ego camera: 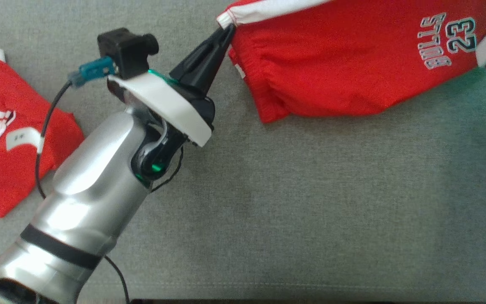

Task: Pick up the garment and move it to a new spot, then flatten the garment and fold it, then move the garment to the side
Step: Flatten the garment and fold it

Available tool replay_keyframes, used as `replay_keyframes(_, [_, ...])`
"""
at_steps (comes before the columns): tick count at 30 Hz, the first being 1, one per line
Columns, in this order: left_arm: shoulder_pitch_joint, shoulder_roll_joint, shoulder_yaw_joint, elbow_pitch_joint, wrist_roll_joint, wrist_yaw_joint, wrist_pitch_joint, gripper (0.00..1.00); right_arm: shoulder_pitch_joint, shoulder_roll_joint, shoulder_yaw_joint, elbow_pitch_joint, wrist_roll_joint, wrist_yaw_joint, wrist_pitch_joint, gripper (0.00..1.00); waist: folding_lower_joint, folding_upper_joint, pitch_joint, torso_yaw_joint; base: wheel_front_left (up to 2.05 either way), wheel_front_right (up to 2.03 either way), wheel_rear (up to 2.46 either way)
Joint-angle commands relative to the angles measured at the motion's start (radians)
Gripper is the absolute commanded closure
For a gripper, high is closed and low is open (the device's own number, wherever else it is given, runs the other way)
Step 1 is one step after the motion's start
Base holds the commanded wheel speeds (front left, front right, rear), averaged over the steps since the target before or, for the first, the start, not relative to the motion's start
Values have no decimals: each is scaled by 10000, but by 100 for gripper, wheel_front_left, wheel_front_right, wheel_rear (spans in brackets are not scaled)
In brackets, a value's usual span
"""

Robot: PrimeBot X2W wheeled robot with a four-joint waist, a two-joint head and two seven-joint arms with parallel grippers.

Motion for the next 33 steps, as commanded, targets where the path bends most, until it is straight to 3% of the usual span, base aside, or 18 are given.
replay_keyframes(1, [-368, 148, 258, -106, -17, 2, 15, 100, -289, -108, 200, -86, -89, 71, -22, 100, -3, 0, 198, 106, 0, 0, 0])
replay_keyframes(7, [-996, 24, -330, 757, -380, 2, 123, 100, -1533, -274, 1116, 1729, -307, 71, -317, 100, -3, 0, 532, 161, 0, 0, 0])
replay_keyframes(8, [-1078, 25, -411, 912, -421, 2, 110, 100, -1678, -255, 1222, 1995, -286, 71, -411, 96, -3, 0, 574, 159, 0, 0, 0])
replay_keyframes(9, [-1149, 19, -481, 1039, -468, 2, 61, 100, -1817, -245, 1296, 2235, -272, 71, -543, 67, -3, 0, 604, 155, 0, 0, 0])
replay_keyframes(10, [-1203, 9, -518, 1161, -529, 2, -10, 83, -1945, -231, 1323, 2437, -296, 71, -715, 0, -3, 0, 623, 147, 0, 0, 0])
replay_keyframes(11, [-1252, 8, -568, 1262, -572, 2, -85, 56, -2049, -198, 1346, 2598, -304, 71, -933, 0, -3, 0, 634, 137, 0, 0, 0])
replay_keyframes(12, [-1286, 14, -598, 1369, -598, 2, -178, 21, -2122, -140, 1330, 2755, -287, 71, -1131, 0, -3, 0, 629, 125, 0, 0, 0])
replay_keyframes(13, [-1302, 20, -608, 1472, -601, 2, -301, 0, -2153, -85, 1350, 2894, -266, 71, -1310, 0, -3, 0, 603, 110, 0, 0, 0])
replay_keyframes(18, [-973, 137, -476, 1643, -169, 53, -917, 0, -1729, 31, 1620, 3387, 279, 71, -1824, 0, -3, 0, 167, 42, 0, 0, 0])
replay_keyframes(21, [-354, 102, 480, 1029, 380, 523, -1013, 0, -1270, -107, 1538, 3516, 801, 71, -1849, 0, -3, 0, -67, 41, 0, 0, 0])
replay_keyframes(24, [804, 3, 1862, -248, 1582, 1102, -1020, 0, -949, -433, 1260, 3731, 1109, 71, -1810, 0, -3, 0, -199, 99, 0, 0, 0])
replay_keyframes(27, [2114, -293, 2867, -1350, 2717, 1386, -1022, 0, -791, -600, 946, 4144, 1427, 71, -1643, 0, -3, 0, -288, 248, 0, 0, 0])
replay_keyframes(28, [2853, -513, 3354, -2070, 3659, 1535, -1023, 0, -761, -729, 802, 4508, 1561, 71, -1519, 0, -3, 0, -335, 400, 0, 0, 0])
replay_keyframes(33, [4548, -1194, 3960, -3513, 5666, 1752, -1024, 0, -770, -1009, 768, 5467, 1644, 71, -1229, 0, -3, 0, -452, 900, 0, 0, 0])
